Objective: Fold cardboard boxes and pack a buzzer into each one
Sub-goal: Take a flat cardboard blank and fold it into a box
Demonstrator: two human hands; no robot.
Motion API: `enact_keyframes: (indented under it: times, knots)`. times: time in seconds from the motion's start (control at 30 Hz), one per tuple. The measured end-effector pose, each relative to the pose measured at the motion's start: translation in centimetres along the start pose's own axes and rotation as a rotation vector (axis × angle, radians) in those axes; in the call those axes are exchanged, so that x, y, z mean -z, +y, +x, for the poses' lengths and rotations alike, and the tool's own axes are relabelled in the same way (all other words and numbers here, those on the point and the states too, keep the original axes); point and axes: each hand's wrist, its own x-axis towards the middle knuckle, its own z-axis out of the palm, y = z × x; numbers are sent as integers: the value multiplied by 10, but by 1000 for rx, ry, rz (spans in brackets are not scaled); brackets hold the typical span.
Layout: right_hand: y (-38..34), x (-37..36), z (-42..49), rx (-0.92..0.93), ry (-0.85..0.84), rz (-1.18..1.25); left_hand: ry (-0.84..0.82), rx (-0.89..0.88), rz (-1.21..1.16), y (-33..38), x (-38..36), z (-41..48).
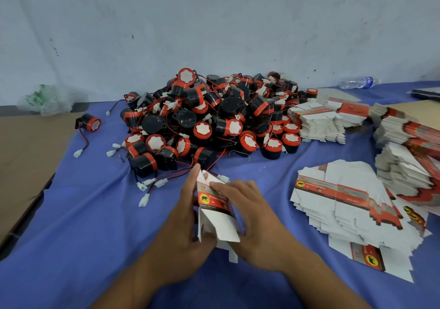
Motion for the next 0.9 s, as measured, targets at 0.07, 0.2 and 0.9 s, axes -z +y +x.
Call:
enact_keyframes:
  times: [0.07, 0.2, 0.9]
  knots:
    - [-2, 1, 1, -36, 41, 23, 33, -16, 9, -1, 0, 3]
    - [0, 3, 0, -170, 123, 124, 31, -24, 351, 1, 2, 12]
    - [-6, 17, 5, -451, -179, 832, -85, 153, -392, 6, 19, 7]
